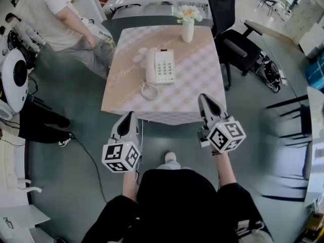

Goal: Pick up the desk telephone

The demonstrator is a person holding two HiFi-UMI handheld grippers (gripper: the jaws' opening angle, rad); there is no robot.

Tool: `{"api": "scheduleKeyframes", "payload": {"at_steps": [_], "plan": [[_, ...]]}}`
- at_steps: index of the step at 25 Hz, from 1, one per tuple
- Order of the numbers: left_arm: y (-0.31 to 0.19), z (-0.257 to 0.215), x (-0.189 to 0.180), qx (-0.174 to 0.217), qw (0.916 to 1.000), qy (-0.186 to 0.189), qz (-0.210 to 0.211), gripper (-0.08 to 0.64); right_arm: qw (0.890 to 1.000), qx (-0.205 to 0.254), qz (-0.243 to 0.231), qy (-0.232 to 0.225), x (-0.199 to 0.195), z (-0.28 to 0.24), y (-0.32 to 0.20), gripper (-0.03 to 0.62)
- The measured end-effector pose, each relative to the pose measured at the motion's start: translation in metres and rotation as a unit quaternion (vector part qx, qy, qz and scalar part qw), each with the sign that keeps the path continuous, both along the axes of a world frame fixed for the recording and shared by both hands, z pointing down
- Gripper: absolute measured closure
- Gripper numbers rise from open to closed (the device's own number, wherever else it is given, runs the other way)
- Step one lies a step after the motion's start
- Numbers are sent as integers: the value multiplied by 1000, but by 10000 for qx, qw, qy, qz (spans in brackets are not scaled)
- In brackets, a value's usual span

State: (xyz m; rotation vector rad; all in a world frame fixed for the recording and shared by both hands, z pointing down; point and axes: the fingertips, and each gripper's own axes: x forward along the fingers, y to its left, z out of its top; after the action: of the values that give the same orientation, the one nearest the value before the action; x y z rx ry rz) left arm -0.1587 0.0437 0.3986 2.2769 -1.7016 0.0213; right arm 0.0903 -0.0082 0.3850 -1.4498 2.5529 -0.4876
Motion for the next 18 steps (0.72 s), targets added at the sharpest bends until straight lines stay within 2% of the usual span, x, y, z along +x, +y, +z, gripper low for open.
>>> {"api": "scheduleKeyframes", "payload": {"at_steps": [8,18], "plan": [[-46,14,-2,-164,9997,13,193,560,9997,-217,70,5,-8,17,-37,600],[-88,32,-7,-494,9985,141,173,561,9987,-503,-60,-5,-21,33,-86,600]]}}
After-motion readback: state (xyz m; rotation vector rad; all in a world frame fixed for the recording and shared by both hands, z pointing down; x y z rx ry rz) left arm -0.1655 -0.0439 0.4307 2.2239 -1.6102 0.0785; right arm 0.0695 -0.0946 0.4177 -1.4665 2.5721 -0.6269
